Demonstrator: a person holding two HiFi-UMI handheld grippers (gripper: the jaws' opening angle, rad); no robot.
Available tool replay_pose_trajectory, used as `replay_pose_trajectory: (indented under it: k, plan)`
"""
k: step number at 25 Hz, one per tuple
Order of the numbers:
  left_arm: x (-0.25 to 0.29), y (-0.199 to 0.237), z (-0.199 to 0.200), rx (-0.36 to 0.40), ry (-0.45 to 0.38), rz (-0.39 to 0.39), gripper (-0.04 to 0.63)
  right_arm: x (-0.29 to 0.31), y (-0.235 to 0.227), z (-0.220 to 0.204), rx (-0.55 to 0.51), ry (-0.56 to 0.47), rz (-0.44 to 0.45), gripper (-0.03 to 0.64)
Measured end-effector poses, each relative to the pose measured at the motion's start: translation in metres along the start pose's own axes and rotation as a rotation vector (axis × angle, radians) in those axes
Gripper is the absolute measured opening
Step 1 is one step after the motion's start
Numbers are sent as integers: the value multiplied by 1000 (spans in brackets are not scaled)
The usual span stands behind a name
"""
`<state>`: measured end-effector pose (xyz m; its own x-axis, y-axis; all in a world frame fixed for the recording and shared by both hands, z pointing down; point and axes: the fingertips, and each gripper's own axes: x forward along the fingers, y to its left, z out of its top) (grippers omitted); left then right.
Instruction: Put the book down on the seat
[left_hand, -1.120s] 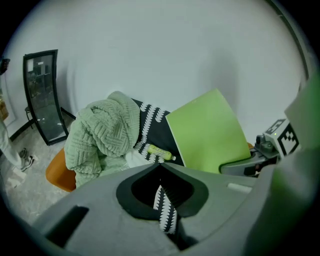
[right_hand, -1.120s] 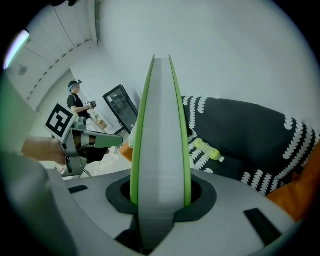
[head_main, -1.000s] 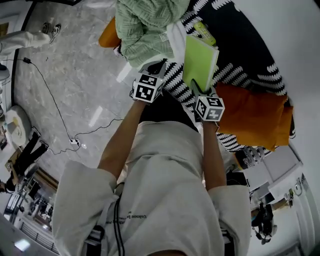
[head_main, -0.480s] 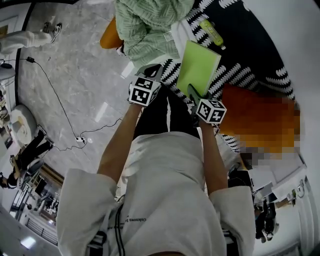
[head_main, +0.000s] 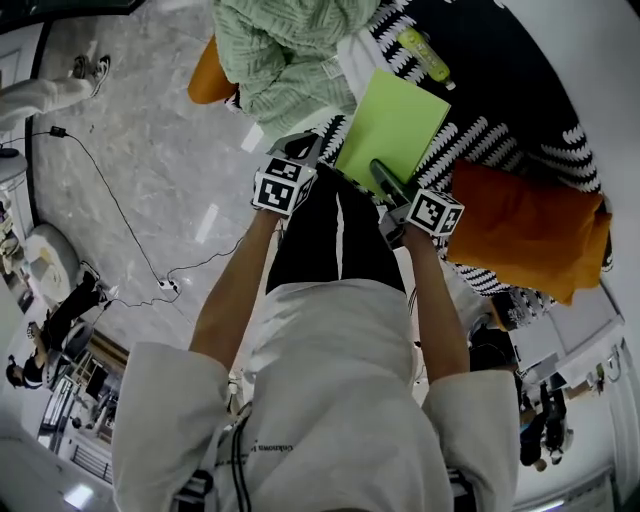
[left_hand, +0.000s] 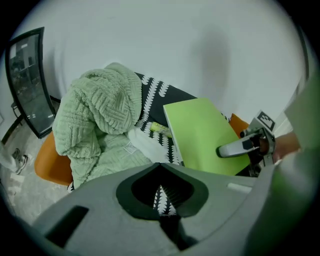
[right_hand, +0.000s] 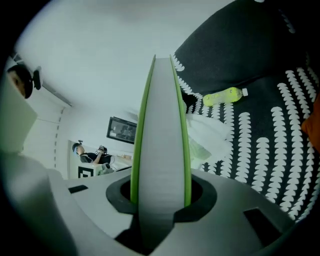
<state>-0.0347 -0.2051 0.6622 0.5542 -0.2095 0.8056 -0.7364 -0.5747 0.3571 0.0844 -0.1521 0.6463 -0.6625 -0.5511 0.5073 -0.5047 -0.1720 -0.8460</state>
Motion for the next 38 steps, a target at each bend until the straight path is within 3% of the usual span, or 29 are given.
replay_pose_trajectory:
  k: [5, 9, 13, 21, 28, 38]
  plan:
    - [31, -13, -2, -13, -9, -61, 2, 7, -24, 14, 58, -32, 36, 127]
    - [56, -15, -3, 30, 5, -88, 2, 23, -37, 22, 61, -56, 53, 127]
    - [70, 14, 7, 83, 2, -101, 2, 65, -47, 35, 71, -96, 64, 127]
    - [99, 18, -2, 158, 16, -103, 2, 78, -80, 35, 134, -136, 79, 127]
    - [114, 43, -8, 117, -10, -77, 2, 104, -89, 28, 118, -104, 119, 127]
    - [125, 62, -24, 205, -8, -84, 2, 147, -98, 15, 66, -19, 259, 129]
